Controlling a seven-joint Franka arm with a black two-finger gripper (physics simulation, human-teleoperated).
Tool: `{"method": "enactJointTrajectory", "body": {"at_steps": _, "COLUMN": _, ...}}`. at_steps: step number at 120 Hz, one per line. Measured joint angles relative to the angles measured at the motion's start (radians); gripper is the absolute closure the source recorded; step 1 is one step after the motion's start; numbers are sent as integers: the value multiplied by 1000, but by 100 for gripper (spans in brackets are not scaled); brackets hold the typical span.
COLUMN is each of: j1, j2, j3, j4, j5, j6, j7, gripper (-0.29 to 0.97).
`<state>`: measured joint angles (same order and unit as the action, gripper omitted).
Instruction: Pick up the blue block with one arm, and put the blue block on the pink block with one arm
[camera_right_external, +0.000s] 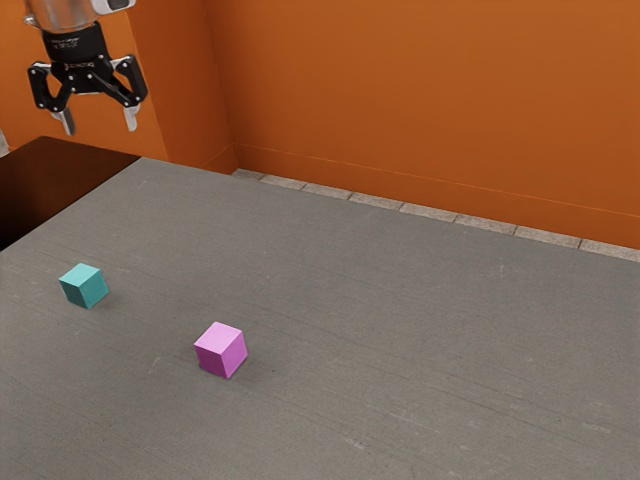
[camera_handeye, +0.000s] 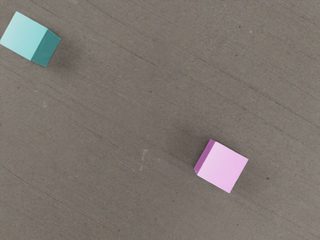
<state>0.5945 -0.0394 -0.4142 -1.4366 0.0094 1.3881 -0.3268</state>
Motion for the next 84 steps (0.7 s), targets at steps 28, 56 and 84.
{"method": "enactJointTrajectory", "body": {"at_steps": 28, "j1": 59, "j2": -57, "j3": -70, "j4": 302, "j5": 17, "j6": -50, "j7": -1, "gripper": 0}}
{"method": "enactJointTrajectory", "body": {"at_steps": 56, "j1": -5, "j2": -76, "j3": -127, "j4": 360, "j5": 46, "j6": -97, "j7": -2, "gripper": 0}}
{"method": "enactJointTrajectory", "body": {"at_steps": 84, "j1": 2, "j2": -59, "j3": -143, "j4": 351, "j5": 29, "j6": -105, "j7": -4, "gripper": 0}}
